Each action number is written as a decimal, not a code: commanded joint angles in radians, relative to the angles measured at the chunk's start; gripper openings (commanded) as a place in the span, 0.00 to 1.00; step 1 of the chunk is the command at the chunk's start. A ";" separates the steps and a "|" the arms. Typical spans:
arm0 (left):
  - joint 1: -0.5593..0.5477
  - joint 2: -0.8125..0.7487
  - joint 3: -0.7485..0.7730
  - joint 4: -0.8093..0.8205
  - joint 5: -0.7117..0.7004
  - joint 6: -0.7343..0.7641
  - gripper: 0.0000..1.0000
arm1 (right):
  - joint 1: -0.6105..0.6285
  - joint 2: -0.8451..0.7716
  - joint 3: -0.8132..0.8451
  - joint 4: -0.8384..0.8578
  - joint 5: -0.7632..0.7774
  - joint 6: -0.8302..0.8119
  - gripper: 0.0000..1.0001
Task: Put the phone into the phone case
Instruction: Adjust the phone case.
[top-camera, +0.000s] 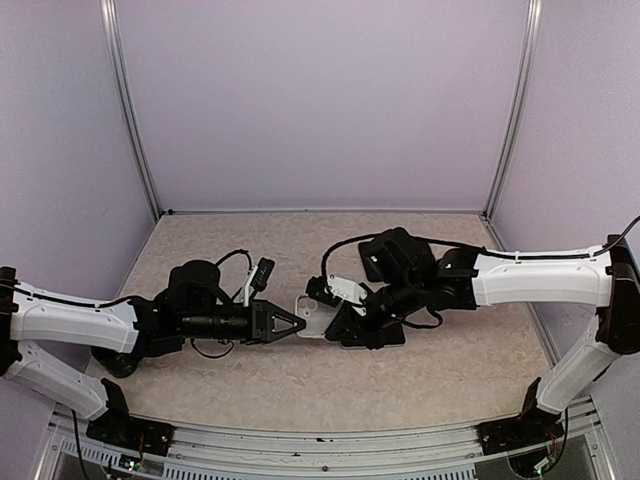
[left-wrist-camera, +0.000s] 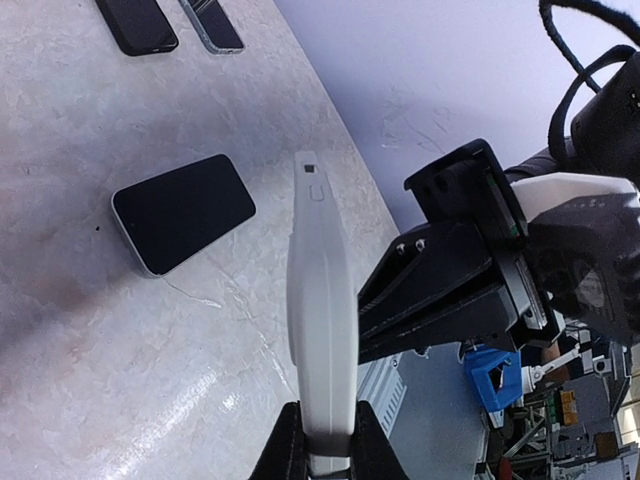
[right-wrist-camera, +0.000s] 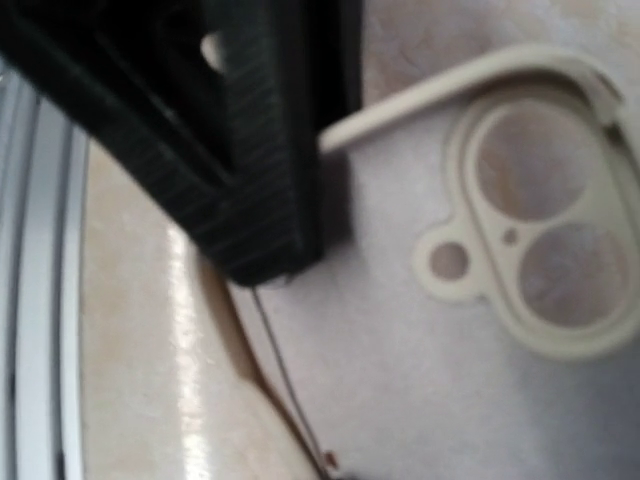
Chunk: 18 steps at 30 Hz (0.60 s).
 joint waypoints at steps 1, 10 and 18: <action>-0.012 -0.018 0.031 0.053 -0.021 0.006 0.07 | 0.041 0.034 0.048 -0.015 0.047 0.004 0.00; 0.003 -0.032 0.015 0.016 -0.093 -0.023 0.07 | 0.095 0.016 0.048 -0.024 0.065 -0.008 0.00; 0.046 -0.071 -0.024 0.001 -0.131 -0.062 0.07 | 0.107 -0.014 0.032 -0.026 -0.005 -0.013 0.00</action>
